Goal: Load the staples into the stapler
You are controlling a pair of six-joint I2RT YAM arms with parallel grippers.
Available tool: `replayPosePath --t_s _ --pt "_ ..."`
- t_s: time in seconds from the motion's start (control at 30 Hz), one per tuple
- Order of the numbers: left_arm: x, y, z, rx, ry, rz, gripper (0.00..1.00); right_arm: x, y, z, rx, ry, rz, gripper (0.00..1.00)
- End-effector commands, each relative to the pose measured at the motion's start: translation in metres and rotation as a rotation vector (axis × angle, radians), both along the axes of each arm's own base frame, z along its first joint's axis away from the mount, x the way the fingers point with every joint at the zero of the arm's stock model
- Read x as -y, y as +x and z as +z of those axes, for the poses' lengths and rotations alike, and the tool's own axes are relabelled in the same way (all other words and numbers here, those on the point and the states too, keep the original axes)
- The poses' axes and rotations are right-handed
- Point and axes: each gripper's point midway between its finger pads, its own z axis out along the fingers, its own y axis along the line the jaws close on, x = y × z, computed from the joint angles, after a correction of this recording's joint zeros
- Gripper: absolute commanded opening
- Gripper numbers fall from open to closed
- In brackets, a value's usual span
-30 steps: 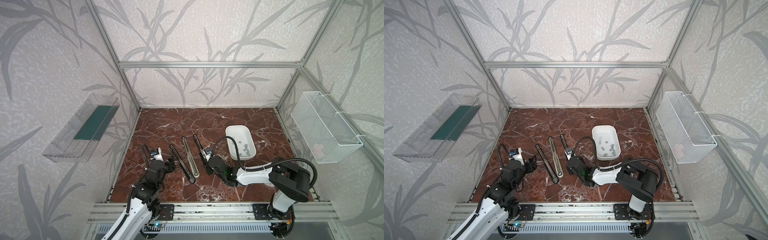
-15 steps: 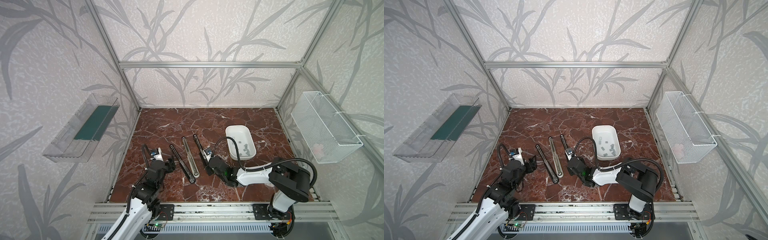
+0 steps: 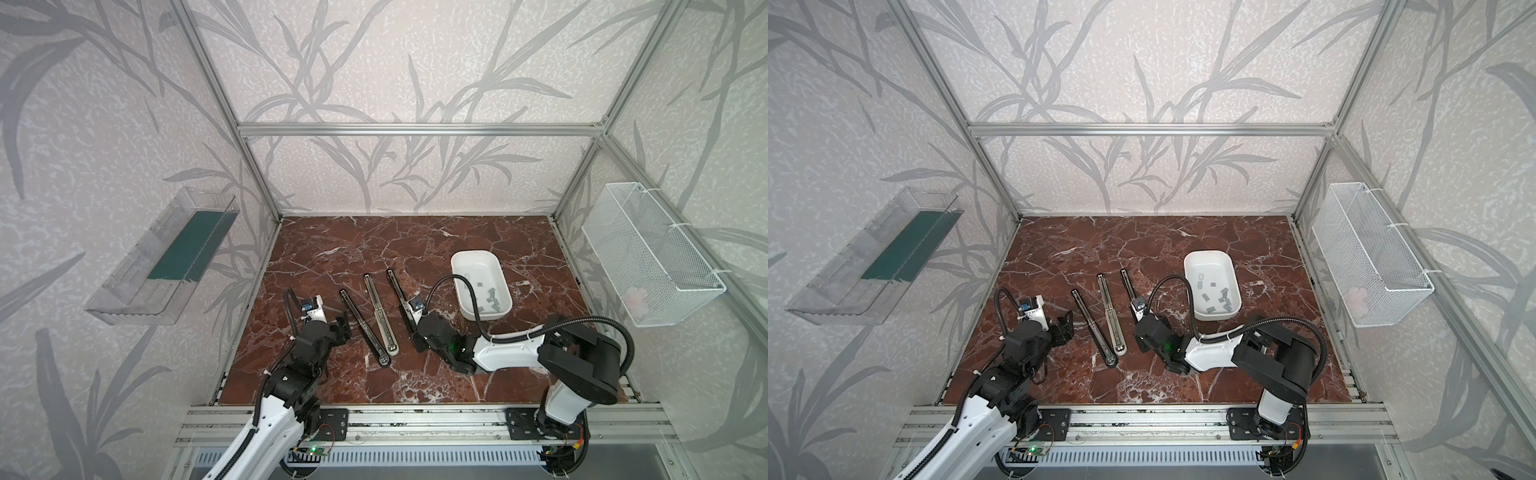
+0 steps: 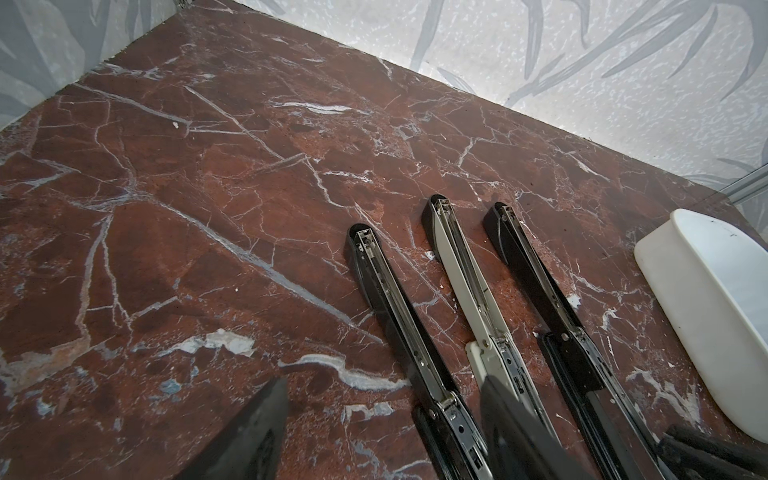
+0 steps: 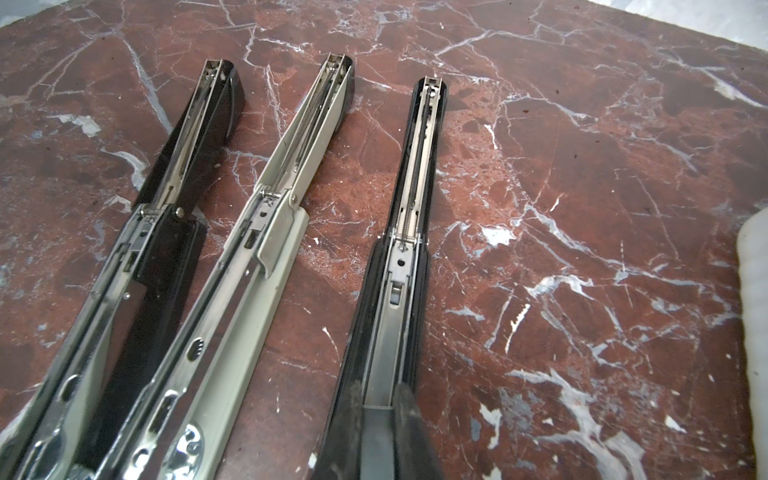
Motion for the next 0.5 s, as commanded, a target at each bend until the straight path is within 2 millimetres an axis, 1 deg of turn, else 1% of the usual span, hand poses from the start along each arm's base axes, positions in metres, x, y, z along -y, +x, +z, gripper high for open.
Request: replayPosePath --t_s 0.0,0.17,0.27,0.33,0.47 --pt "-0.005 0.001 0.001 0.013 -0.015 0.035 0.75 0.003 -0.003 0.008 0.012 -0.006 0.003 0.0" --pt "-0.005 0.001 0.0 0.012 -0.015 0.035 0.75 0.0 -0.006 0.022 0.038 -0.003 0.01 0.0" --pt "-0.005 0.001 0.0 0.012 -0.014 0.035 0.75 0.001 -0.009 0.024 0.038 0.001 0.015 0.0" --pt "-0.005 0.001 0.0 0.011 -0.014 0.033 0.75 0.0 -0.01 0.024 0.034 0.006 0.015 0.0" --pt "-0.005 0.001 0.0 0.013 -0.015 0.033 0.75 0.001 -0.011 0.016 0.015 -0.001 0.013 0.0"
